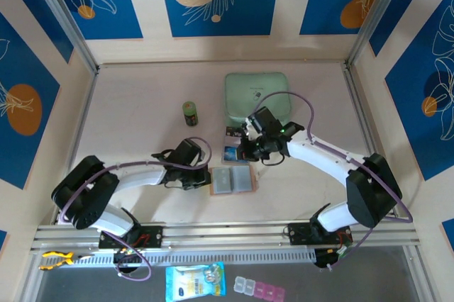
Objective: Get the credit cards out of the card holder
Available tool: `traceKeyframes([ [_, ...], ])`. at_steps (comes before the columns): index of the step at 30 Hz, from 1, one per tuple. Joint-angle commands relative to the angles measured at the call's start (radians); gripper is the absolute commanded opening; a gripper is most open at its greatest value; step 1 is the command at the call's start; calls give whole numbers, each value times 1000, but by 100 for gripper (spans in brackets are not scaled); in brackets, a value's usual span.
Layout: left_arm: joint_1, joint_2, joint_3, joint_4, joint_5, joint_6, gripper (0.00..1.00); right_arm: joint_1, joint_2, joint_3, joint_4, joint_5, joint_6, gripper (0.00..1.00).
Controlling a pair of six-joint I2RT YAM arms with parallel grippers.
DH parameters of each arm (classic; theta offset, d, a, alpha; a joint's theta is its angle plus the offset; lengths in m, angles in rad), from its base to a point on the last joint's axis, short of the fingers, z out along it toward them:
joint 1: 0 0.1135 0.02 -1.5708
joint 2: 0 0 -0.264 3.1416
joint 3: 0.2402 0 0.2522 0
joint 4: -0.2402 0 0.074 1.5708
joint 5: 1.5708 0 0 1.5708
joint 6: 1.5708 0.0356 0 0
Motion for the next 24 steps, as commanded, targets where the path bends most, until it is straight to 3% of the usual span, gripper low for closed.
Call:
traceKeyframes([
  [1,-12,19,-7,-3,-15,-5,4,29,-3,-22,33,-57,90,14],
  [8,-12,24,14,-24,-28,3,4,79,18,-61,103,-113,176,28],
  [24,-35,-6,21,-12,-2,-13,4,133,82,-61,131,-121,213,32],
])
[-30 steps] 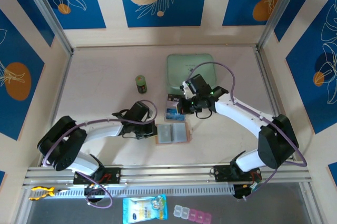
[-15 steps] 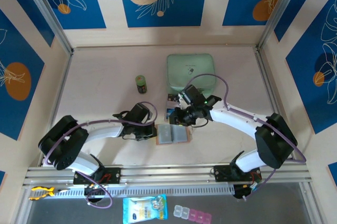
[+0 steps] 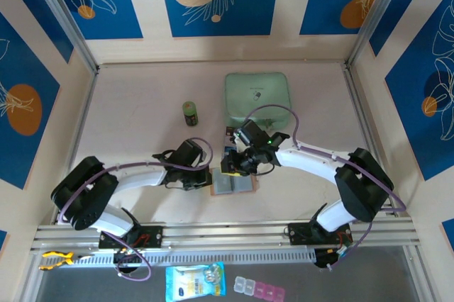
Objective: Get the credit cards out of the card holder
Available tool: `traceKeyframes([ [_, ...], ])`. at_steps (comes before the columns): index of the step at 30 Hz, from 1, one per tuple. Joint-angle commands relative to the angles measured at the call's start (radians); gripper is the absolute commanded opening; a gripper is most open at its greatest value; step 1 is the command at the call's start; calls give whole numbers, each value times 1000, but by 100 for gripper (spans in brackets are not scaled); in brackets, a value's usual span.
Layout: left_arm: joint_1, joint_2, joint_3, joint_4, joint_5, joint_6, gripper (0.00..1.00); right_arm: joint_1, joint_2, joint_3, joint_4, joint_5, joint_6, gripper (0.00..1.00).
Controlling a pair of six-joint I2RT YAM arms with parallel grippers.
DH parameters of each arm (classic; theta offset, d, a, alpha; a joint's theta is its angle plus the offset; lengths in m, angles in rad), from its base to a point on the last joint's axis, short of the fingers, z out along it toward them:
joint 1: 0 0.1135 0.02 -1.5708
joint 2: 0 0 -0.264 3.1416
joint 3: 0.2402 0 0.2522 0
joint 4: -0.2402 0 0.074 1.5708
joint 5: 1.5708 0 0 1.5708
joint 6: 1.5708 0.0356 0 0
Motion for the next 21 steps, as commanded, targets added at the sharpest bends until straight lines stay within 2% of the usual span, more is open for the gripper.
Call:
traceKeyframes([
  [1,-12,6,13,5,6,-14,4,10,21,-5,2,-23,16,32],
  [21,-13,17,17,-56,-70,8,4,28,147,50,-23,-52,20,35],
])
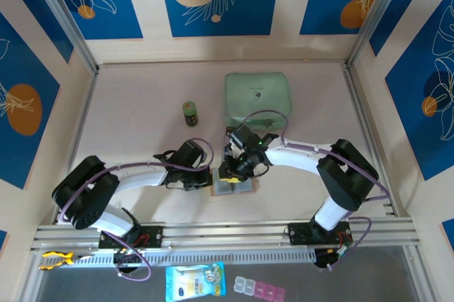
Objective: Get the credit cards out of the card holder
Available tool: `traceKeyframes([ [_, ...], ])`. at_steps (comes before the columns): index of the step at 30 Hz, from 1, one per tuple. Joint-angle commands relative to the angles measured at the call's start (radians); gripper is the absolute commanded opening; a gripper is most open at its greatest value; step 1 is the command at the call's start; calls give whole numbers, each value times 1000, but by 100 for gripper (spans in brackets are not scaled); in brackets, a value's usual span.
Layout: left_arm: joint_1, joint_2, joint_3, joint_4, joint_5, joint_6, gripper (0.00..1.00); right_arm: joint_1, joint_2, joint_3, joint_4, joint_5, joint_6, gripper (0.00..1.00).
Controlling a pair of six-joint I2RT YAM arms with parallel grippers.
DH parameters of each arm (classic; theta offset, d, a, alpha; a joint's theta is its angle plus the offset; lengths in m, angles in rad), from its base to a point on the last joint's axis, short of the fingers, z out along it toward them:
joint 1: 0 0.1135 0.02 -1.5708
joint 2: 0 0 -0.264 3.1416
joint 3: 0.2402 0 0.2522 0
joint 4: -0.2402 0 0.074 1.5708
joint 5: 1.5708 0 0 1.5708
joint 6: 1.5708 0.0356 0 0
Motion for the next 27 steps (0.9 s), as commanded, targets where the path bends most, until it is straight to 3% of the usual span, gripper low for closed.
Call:
traceKeyframes([
  [1,-7,9,18,-62,-55,10,4,8,25,37,-17,-27,12,35],
  [15,-2,11,26,-83,-58,19,4,14,82,60,-22,-27,-11,34],
  [27,2,11,25,-93,-60,21,4,15,110,83,-115,57,-46,34],
])
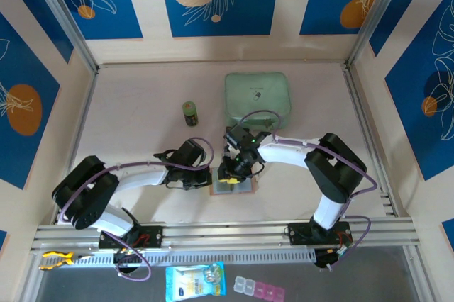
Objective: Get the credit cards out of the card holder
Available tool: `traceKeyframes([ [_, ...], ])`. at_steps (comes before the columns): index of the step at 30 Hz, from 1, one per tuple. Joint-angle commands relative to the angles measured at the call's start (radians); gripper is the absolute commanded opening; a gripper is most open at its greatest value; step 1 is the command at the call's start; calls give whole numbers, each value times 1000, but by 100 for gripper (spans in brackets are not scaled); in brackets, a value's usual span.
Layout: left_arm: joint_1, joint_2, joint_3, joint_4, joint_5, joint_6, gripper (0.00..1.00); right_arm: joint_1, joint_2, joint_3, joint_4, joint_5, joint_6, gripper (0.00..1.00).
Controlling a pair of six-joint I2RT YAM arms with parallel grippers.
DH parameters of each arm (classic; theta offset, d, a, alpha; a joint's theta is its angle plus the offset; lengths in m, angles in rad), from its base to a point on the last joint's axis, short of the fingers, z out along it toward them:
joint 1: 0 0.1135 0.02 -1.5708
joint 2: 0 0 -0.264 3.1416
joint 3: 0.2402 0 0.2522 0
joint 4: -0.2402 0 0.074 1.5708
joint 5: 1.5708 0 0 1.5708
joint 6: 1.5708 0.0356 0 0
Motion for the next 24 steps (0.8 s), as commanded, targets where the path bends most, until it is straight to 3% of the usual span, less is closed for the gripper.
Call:
traceKeyframes([
  [1,2,10,10,-65,-35,18,4,9,12,25,-65,27,-25,34],
  [12,4,11,9,-71,-34,21,4,1,-23,7,-83,59,-31,34],
  [24,5,-17,23,-94,-47,23,4,-41,-53,-74,47,-37,-6,31],
])
